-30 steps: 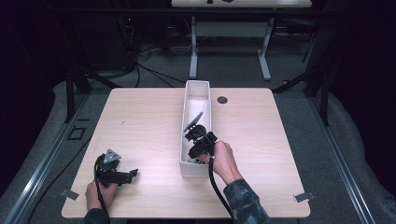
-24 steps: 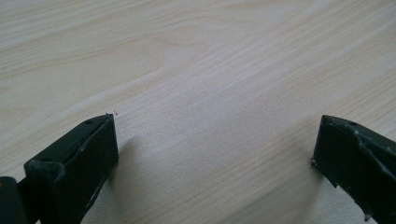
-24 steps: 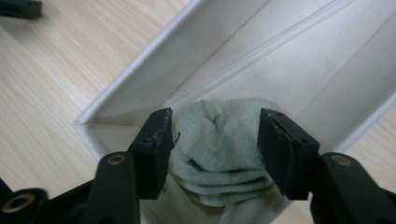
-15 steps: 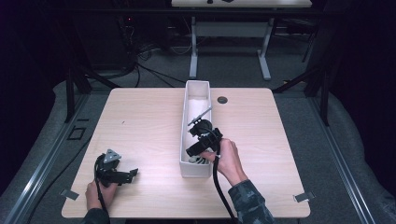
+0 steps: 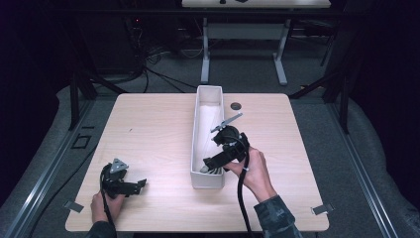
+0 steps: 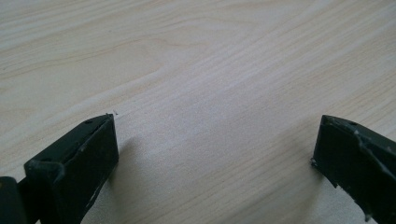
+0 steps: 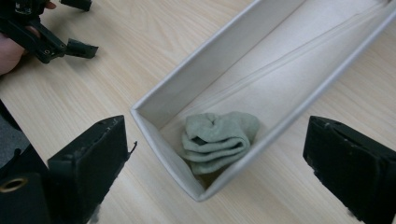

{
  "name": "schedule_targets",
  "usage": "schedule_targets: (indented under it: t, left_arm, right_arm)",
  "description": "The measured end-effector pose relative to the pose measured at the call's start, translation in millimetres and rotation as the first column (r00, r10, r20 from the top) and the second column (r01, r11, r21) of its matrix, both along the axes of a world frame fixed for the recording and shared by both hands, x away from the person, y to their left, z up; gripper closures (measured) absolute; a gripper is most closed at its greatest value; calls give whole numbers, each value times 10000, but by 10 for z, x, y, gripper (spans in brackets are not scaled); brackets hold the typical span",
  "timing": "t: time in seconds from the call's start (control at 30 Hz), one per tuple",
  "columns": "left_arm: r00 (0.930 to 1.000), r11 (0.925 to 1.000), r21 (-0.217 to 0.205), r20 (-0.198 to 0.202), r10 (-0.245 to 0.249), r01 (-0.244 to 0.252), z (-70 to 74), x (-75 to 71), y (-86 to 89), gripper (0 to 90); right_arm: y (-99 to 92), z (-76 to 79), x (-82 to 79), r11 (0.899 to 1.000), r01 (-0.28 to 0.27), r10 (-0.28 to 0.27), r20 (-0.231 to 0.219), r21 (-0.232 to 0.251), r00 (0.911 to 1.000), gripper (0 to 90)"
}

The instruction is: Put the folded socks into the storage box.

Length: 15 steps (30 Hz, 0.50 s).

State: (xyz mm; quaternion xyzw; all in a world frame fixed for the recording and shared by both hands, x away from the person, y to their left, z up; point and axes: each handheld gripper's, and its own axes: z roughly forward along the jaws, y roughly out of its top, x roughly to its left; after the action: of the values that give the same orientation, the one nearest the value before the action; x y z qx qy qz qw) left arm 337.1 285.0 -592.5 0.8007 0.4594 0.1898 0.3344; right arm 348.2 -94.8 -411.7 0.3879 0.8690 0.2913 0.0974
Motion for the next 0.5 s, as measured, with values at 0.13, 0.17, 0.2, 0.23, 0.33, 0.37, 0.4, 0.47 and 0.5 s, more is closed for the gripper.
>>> schedule_targets:
  t: [0.13, 0.17, 0.2, 0.23, 0.33, 0.37, 0.4, 0.47, 0.5]
  left_arm:
    - [10000, 10000, -4, -11, 11, -11, 0, -1, -1, 0]
    - [10000, 10000, -2, 1, 6, -6, 0, -1, -1, 0]
    - [10000, 10000, -2, 1, 6, -6, 0, -1, -1, 0]
    - [10000, 10000, -2, 0, 5, -5, 0, -1, 0, 0]
    - [10000, 10000, -3, -12, 12, -12, 0, -1, -1, 0]
    - [10000, 10000, -1, -1, 4, -4, 0, 0, 0, 0]
    - [10000, 10000, -1, -1, 4, -4, 0, 0, 0, 0]
    - [10000, 10000, 7, 7, 25, -25, 0, 0, -2, 0]
    - [10000, 10000, 8, 6, 25, -25, 0, 1, -2, 0]
  right_arm:
    - [-150, 22, -56, 9998, 193, -195, 229, 100, 9995, 31]
    - [-190, 20, -68, 9996, 195, -201, 285, 193, 9994, 29]
    - [-190, 20, -68, 9996, 195, -201, 285, 193, 9994, 29]
    - [-226, 25, -86, 9994, 321, -325, 327, 119, 9989, 25]
    - [-388, 21, -131, 9984, 477, -490, 464, 300, 9977, 16]
    - [-425, 22, -144, 9978, 622, -634, 566, 218, 9964, 16]
    - [-425, 22, -144, 9978, 622, -634, 566, 218, 9964, 16]
    - [-538, 27, -185, 9963, 742, -773, 760, 429, 9941, 17]
    - [-568, 32, -202, 9958, 827, -861, 916, 406, 9921, 18]
